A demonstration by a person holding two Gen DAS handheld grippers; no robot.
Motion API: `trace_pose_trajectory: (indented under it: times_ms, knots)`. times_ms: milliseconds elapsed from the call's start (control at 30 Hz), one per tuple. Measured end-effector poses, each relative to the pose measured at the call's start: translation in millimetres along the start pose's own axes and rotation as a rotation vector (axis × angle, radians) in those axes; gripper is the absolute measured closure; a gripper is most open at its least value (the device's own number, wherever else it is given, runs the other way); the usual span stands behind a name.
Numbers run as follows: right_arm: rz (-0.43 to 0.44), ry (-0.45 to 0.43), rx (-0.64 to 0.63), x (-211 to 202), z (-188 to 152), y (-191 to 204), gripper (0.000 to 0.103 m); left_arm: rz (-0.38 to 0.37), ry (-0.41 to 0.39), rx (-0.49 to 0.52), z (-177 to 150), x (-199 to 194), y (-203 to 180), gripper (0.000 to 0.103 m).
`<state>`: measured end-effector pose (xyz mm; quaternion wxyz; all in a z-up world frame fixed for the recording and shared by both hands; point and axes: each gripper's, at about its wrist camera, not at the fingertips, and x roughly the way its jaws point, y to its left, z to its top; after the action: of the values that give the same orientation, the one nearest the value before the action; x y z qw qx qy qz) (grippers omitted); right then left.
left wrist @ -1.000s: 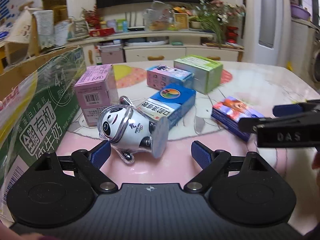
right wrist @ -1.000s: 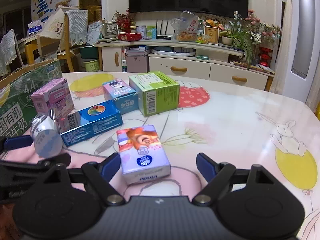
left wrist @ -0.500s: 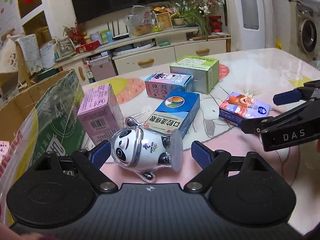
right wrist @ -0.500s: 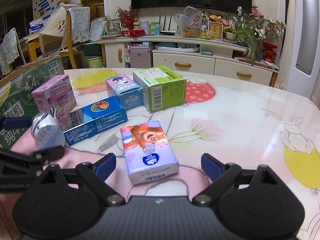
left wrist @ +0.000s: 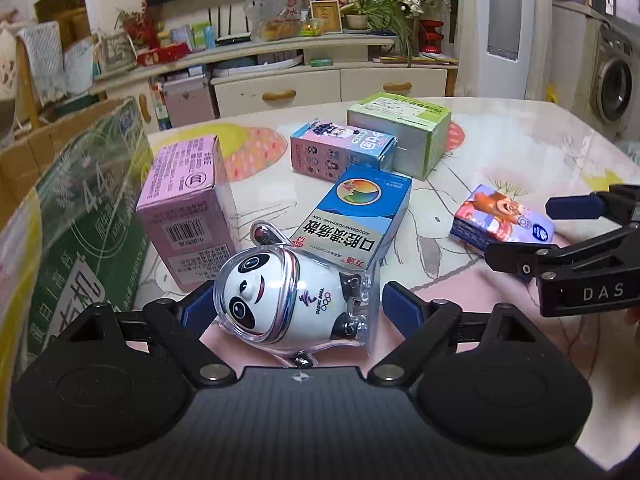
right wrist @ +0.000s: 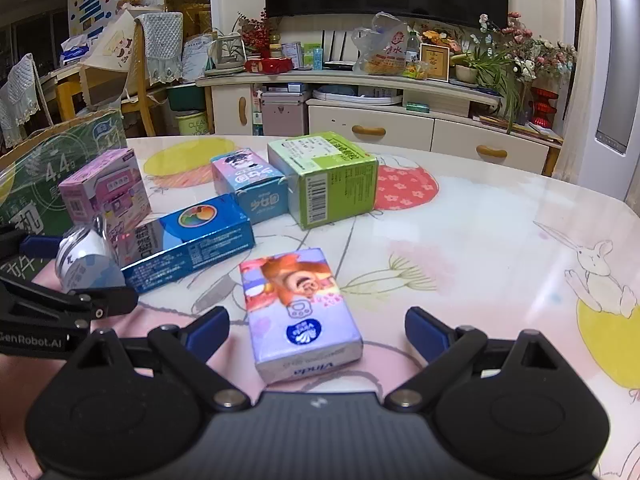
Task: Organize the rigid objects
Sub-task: 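Close left gripper on panda figure while right gripper closes on tissue pack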
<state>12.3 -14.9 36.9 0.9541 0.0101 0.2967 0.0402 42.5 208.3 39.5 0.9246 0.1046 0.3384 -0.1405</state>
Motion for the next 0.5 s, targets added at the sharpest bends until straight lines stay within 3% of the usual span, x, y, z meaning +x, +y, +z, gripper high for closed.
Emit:
trace_pose_trajectory:
  times_ms: [167, 300, 500]
  knots:
    - [0.006, 0.007, 0.003, 3.2, 0.4, -0.7, 0.026, 0.012, 0.003, -0.018, -0.7, -0.7, 2.3, 0.0]
    - [0.02, 0.014, -0.013, 5.6, 0.5, 3.1, 0.048, 0.022, 0.004, -0.034, -0.4, -1.2, 2.5, 0.0]
    - [0.014, 0.007, -0.028, 5.4, -0.6, 6.2, 0.05, 0.045, 0.01, -0.095, -2.4, -6.0, 0.3, 0.0]
